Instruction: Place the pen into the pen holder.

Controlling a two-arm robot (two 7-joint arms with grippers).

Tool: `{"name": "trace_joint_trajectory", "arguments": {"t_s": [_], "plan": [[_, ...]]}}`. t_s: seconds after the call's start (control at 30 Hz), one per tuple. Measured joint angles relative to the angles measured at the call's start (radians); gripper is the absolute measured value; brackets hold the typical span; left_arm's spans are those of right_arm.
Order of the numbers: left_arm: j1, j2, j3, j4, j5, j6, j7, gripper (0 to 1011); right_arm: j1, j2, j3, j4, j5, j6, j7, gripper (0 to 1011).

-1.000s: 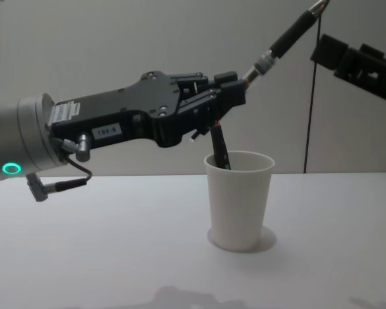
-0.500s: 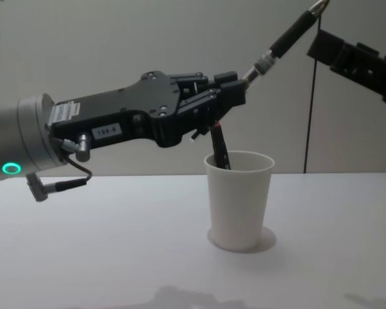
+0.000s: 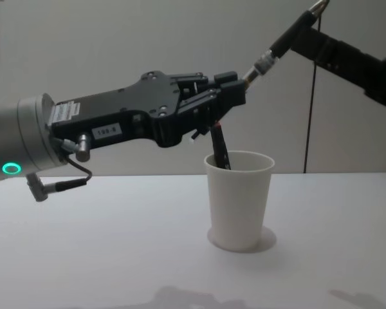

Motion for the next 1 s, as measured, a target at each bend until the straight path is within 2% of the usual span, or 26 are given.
{"name": "trace_joint_trajectory", "arguments": {"t_s": [0.5,0.63,0.73,0.77,0.83,0.93,0.97,1.0], "plan": [[0.0,0.0,0.0,0.0,0.0,0.0,0.0,171,0.048,-0.03,-0.017,0.032,-0.016,0.035,0.033,996],[0.0,0.0,0.0,0.0,0.0,0.0,0.0,172,0.063,-0.04,-0.022,0.042,-0.023,0.045,0.039,920],[0.0,0.0,0.0,0.0,0.0,0.0,0.0,172,0.07,-0.045,-0.025,0.048,-0.027,0.05,0.041,816],[0.0,0.0,0.0,0.0,0.0,0.0,0.0,172,0.072,-0.047,-0.026,0.049,-0.027,0.051,0.041,816],[0.0,0.0,0.0,0.0,0.0,0.0,0.0,172,0.075,-0.049,-0.027,0.052,-0.029,0.053,0.042,733],[0.0,0.0,0.0,0.0,0.0,0.0,0.0,172,0.08,-0.052,-0.029,0.055,-0.032,0.057,0.042,650],[0.0,0.0,0.0,0.0,0.0,0.0,0.0,172,0.081,-0.052,-0.03,0.056,-0.032,0.058,0.042,650],[0.0,0.0,0.0,0.0,0.0,0.0,0.0,172,0.082,-0.053,-0.03,0.057,-0.034,0.06,0.042,591]]}}
